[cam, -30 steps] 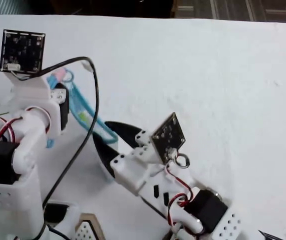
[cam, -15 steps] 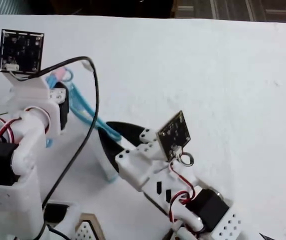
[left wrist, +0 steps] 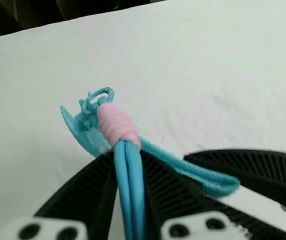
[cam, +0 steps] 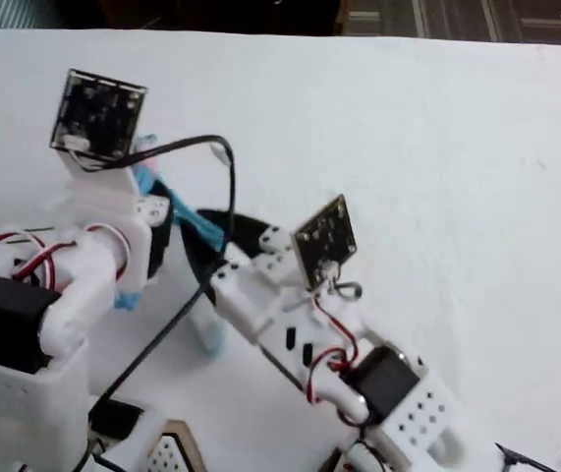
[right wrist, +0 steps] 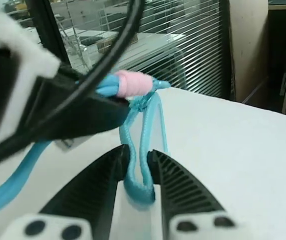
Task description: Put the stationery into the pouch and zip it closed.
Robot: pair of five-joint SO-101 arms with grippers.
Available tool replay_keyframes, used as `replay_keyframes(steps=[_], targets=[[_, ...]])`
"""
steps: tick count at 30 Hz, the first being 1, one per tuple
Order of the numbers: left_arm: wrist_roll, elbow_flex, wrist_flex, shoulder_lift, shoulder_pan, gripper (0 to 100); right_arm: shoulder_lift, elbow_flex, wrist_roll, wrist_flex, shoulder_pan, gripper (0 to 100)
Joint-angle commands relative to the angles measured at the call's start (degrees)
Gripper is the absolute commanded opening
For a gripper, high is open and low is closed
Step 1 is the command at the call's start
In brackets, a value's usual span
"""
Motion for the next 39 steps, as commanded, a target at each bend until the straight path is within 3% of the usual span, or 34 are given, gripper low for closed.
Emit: replay_keyframes(steps=[1, 16, 23, 39], targets=[[-0.4, -1.9, 1.8, -0.3, 1.1, 2, 5.1, -0.5, -0.4, -5.7, 2.2, 1.9], [-0.5, -2.9, 4.5, 3.7, 1.1, 2, 29.9, -6.8, -5.6, -21.6, 1.6, 1.8], [-0.5, -11.7, 7.0, 9.5, 1.2, 2, 41.6, -15.8, -6.9, -21.7, 1.5, 1.8], [-0.2, -34.2, 8.9, 19.7, 1.3, 2, 49.0, -16.2, -6.7, -24.0, -3.5, 1.8]])
